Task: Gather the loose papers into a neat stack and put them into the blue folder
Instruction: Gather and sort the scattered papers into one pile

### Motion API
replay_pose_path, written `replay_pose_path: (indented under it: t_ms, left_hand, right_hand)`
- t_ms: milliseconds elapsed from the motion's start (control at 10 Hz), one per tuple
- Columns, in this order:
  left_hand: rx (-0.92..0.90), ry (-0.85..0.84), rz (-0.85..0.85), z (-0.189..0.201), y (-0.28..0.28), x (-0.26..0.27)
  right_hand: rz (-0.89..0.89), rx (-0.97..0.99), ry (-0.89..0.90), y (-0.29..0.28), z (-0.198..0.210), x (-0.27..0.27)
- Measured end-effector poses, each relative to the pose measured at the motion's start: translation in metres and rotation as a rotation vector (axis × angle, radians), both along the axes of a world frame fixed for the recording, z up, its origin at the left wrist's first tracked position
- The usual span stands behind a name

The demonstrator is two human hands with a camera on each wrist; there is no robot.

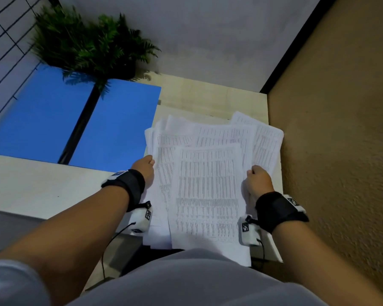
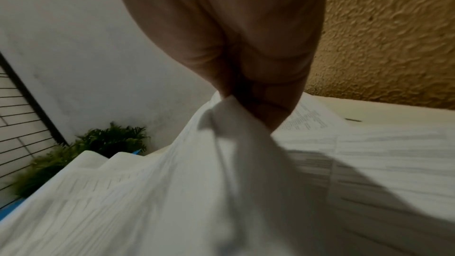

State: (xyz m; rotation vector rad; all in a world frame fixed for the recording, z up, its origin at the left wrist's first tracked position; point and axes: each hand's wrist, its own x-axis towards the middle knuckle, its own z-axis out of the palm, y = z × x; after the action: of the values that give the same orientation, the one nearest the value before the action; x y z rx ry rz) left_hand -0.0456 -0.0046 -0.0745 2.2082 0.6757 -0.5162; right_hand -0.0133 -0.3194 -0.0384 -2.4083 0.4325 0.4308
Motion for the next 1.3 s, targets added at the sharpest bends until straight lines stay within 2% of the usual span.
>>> replay_pose_path:
  t_ms: [100,200,300,400,500,600,700,800,900,1000,1100,1200,1300]
  left_hand:
    - [0.057,0.086,-0.053,0.0,0.001,0.008]
    - [0.14,0.115,-0.15,0.011,-0.001,0.011]
    - [0.156,0.114,-0.136,0.013,-0.003,0.009]
    - [-0.072,0.023,0.124,0.021,-0.013,0.0]
    - [-0.279,-0.045,0.262,0.014,-0.022,-0.01]
    - [-0.309,-0.088,0.292,0.007,-0.022,-0.014]
    - [-0.163,0.059,0.186,-0.002,-0.015,-0.015]
    - [-0.046,0.119,0.125,-0.005,-0.015,-0.017]
    - [0.0,0.124,0.118,-0.007,-0.019,-0.019]
    - [0.002,0.135,0.098,-0.008,-0.018,-0.019]
    - [-0.011,0.153,0.081,-0.003,-0.018,-0.02]
    - [-0.031,0.188,0.076,-0.002,-0.015,-0.019]
    - [-0.079,0.207,0.069,0.001,-0.011,-0.019]
  right_hand:
    - [0.097,-0.016,0.088,0.002,-0.001,-0.012]
    - [0.037,0.06,0.081,-0.001,0.002,-0.018]
    - [0.022,0.228,0.062,0.002,0.003,-0.028]
    - [0.017,0.372,0.12,0.02,-0.004,-0.042]
    - [0.012,0.32,0.088,0.039,-0.02,-0.037]
    - [-0.069,0.304,0.042,0.06,-0.023,-0.023]
    - [-0.036,0.287,0.015,0.062,-0.026,-0.012]
    - [-0.188,0.225,-0.133,0.036,-0.025,0.007]
    - [-0.304,-0.206,0.016,-0.009,-0.025,0.023]
    - [-0.321,-0.147,0.116,-0.034,-0.03,0.031]
    - [-0.365,0.188,0.232,-0.037,-0.038,0.033]
    - [-0.268,0.116,0.137,-0.039,-0.038,0.034]
    - [-0.213,0.07,-0.014,-0.041,-0.012,0.033]
